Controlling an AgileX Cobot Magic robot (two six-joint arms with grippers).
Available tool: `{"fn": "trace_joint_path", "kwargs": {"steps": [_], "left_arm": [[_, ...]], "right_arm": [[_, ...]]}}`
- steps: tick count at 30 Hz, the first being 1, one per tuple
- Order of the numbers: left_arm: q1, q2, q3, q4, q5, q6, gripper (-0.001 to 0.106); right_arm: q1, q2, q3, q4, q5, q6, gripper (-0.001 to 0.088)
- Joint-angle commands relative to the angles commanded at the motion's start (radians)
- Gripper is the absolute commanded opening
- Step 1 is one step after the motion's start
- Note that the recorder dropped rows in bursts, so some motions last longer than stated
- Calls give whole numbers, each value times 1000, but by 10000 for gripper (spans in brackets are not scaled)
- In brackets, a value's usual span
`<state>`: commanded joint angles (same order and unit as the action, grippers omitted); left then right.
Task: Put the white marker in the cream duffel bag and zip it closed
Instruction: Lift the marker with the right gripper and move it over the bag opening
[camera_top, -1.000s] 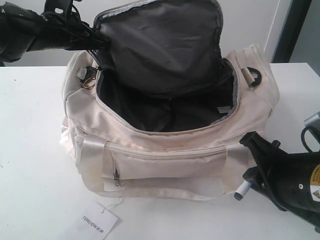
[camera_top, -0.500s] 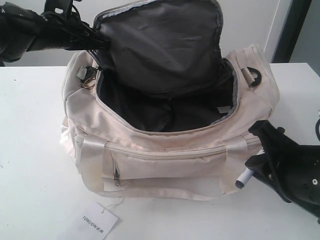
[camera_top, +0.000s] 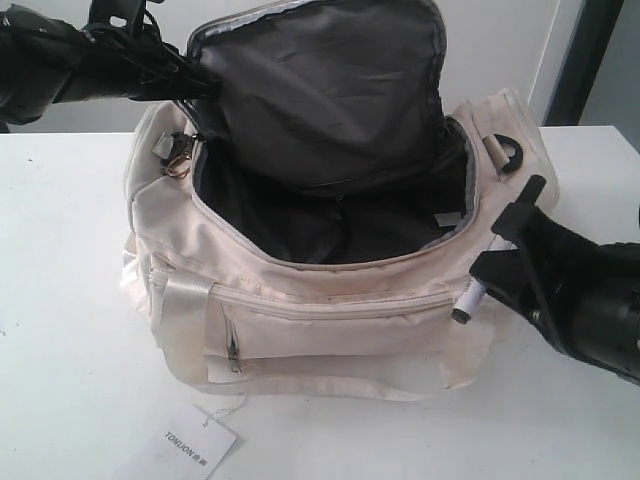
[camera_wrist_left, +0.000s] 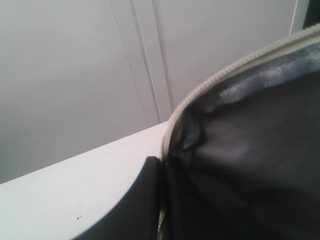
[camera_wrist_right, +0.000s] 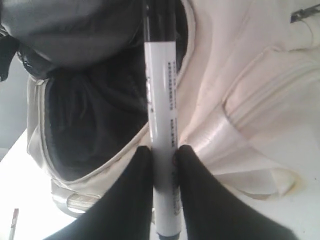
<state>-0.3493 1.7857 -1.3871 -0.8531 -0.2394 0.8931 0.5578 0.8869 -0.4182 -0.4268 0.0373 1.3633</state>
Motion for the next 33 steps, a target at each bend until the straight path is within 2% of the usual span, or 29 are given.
{"fn": "trace_joint_path", "kwargs": {"steps": [9, 22, 33], "left_arm": [[0, 0, 0, 0, 0, 0, 0], [0, 0, 0, 0, 0, 0, 0], [0, 0, 0, 0, 0, 0, 0]], "right_arm": [[0, 0, -27, 0, -23, -97, 0], [0, 0, -174, 0, 150, -320, 0], [0, 46, -310, 0, 239, -743, 0]]}}
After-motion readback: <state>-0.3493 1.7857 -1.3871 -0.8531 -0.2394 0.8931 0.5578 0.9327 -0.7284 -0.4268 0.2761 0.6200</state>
